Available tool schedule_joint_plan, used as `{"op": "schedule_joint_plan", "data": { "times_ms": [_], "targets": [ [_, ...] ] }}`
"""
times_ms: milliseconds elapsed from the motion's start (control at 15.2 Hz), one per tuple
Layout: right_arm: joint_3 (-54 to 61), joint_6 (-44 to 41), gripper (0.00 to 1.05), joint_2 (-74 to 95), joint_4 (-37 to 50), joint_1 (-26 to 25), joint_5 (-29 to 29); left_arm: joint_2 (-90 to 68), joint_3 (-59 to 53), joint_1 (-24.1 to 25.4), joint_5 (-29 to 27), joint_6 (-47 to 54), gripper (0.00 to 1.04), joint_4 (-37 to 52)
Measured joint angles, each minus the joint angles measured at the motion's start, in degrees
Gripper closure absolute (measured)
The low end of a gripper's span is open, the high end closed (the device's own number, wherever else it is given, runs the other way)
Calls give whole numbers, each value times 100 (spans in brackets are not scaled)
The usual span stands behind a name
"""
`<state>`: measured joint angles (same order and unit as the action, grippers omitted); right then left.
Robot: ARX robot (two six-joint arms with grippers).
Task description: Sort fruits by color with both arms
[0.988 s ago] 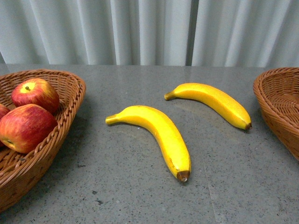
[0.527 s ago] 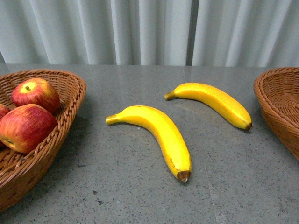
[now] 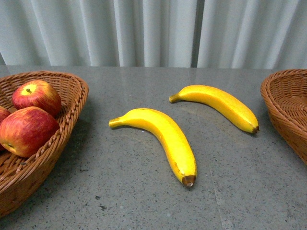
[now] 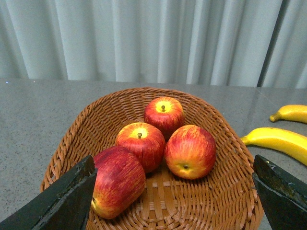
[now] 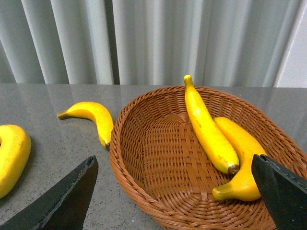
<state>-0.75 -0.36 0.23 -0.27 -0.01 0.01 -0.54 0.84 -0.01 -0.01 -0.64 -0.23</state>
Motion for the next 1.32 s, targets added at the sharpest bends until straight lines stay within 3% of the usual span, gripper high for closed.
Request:
{"op": "schedule_joint_plan", "data": {
  "times_ms": [593, 659, 724, 922, 988, 1317],
  "targets": [
    [0, 61, 7, 4, -9, -2, -7, 0, 0, 0, 0, 2, 7, 0],
    [-87, 929, 7, 726, 675, -164, -238, 0, 0, 0, 0, 2, 7, 0],
    [-251, 1161, 7, 1438, 1357, -278, -435, 0, 0, 0, 0, 2, 7, 0],
    [-1506, 1255, 7, 4109, 3405, -306, -1093, 0, 0, 0, 0, 2, 7, 0],
    [-2155, 1246, 7, 5023, 3637, -297, -1266, 0, 0, 0, 0, 2, 7, 0],
    [-4983, 861, 7, 7768, 2887, 267, -1663, 0, 0, 0, 0, 2, 7, 0]
  ]
}}
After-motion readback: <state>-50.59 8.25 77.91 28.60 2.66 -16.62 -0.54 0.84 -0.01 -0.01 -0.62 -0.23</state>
